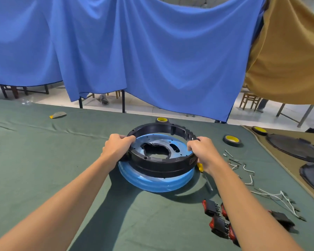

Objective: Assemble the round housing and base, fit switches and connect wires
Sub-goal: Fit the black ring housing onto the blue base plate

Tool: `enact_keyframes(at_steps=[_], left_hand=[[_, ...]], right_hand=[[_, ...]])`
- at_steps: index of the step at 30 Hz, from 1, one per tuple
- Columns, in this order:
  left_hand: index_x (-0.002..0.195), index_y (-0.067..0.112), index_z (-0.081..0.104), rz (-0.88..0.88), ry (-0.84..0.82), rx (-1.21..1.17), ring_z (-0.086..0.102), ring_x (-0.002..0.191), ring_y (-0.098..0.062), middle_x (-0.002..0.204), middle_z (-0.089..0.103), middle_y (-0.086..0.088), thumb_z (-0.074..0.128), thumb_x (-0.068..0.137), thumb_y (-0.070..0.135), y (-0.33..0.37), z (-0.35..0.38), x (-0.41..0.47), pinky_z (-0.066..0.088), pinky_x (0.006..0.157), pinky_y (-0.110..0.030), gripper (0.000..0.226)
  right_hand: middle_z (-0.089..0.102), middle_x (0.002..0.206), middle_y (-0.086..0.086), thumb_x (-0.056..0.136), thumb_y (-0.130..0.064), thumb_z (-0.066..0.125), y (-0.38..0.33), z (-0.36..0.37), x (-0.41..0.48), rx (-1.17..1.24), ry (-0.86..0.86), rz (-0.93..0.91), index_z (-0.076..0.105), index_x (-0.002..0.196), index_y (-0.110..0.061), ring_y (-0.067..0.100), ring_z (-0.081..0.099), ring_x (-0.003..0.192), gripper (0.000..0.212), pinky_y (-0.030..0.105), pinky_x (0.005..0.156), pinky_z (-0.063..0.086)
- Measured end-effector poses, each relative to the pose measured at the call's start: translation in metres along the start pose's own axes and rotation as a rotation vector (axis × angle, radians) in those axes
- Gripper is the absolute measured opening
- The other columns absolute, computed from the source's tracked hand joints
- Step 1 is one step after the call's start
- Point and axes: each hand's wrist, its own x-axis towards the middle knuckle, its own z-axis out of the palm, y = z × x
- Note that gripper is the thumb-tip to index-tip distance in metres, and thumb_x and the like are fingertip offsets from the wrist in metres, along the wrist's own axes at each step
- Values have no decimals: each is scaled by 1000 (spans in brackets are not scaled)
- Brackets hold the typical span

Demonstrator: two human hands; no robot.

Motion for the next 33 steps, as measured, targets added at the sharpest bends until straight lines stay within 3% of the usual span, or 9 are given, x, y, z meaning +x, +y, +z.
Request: enact_keyframes(at_steps=[5, 9, 12, 15, 19, 23, 28, 31, 33], left_hand=[[83, 19, 78, 43, -92, -154, 70, 94, -32, 84, 76, -7, 64, 68, 45, -12, 0, 8, 52, 96, -49, 34], [83, 25, 78, 84, -85, -257, 69, 96, -37, 88, 76, -9, 62, 69, 53, -23, 7, 8, 51, 96, -52, 35], [79, 33, 76, 115, -71, -280, 69, 85, -30, 78, 75, 2, 59, 70, 55, -26, 11, 8, 55, 83, -44, 29], [86, 31, 74, 125, -63, -285, 68, 83, -21, 80, 75, 4, 59, 68, 55, -27, 11, 10, 53, 83, -41, 34], [97, 22, 69, 86, -58, -290, 68, 87, -23, 93, 74, -2, 64, 70, 48, -27, 7, 16, 53, 81, -38, 37], [92, 19, 74, 103, -91, -286, 70, 90, -30, 88, 76, -5, 65, 66, 47, -27, 2, 18, 53, 93, -50, 39], [80, 19, 78, 158, -104, -266, 68, 85, -41, 88, 74, -19, 68, 68, 44, -25, -2, 16, 51, 92, -55, 29], [81, 18, 78, 165, -101, -250, 69, 87, -43, 92, 71, -26, 69, 64, 50, -25, -3, 13, 50, 94, -59, 38], [82, 19, 78, 170, -103, -230, 67, 92, -46, 95, 70, -28, 67, 63, 55, -26, -3, 12, 49, 95, -60, 43]], right_hand=[[35, 66, 2, 69, -5, 53, 7, 5, 4, -33, 35, -4, 39, 69, -15, 21, 38, 64, 17, 38, 59, 32], [37, 68, 5, 73, -7, 55, 9, 1, 8, -63, 5, -6, 42, 72, -12, 21, 37, 62, 14, 32, 53, 30], [41, 69, 6, 75, -8, 57, 6, -3, 12, -137, -16, -33, 46, 76, -12, 19, 39, 63, 12, 33, 55, 31], [52, 78, 7, 79, -12, 59, 4, -7, 14, -209, -39, -45, 52, 82, -7, 19, 47, 68, 9, 36, 61, 39], [64, 104, 6, 83, -27, 63, 6, -10, 15, -317, -54, -47, 57, 108, -14, 25, 60, 98, 29, 43, 84, 51], [66, 88, 6, 85, -33, 64, 6, -15, 13, -367, -86, -50, 54, 93, -15, 21, 59, 80, 22, 39, 71, 47], [61, 77, 10, 84, -41, 66, 5, -21, 12, -354, -110, -66, 53, 78, -11, 22, 54, 69, 33, 42, 70, 49], [57, 77, 11, 86, -42, 63, 4, -20, 12, -376, -97, -66, 48, 75, -12, 32, 63, 77, 35, 50, 77, 53], [55, 76, 10, 86, -40, 62, 6, -18, 13, -377, -69, -72, 45, 73, -14, 38, 66, 92, 34, 45, 69, 49]])
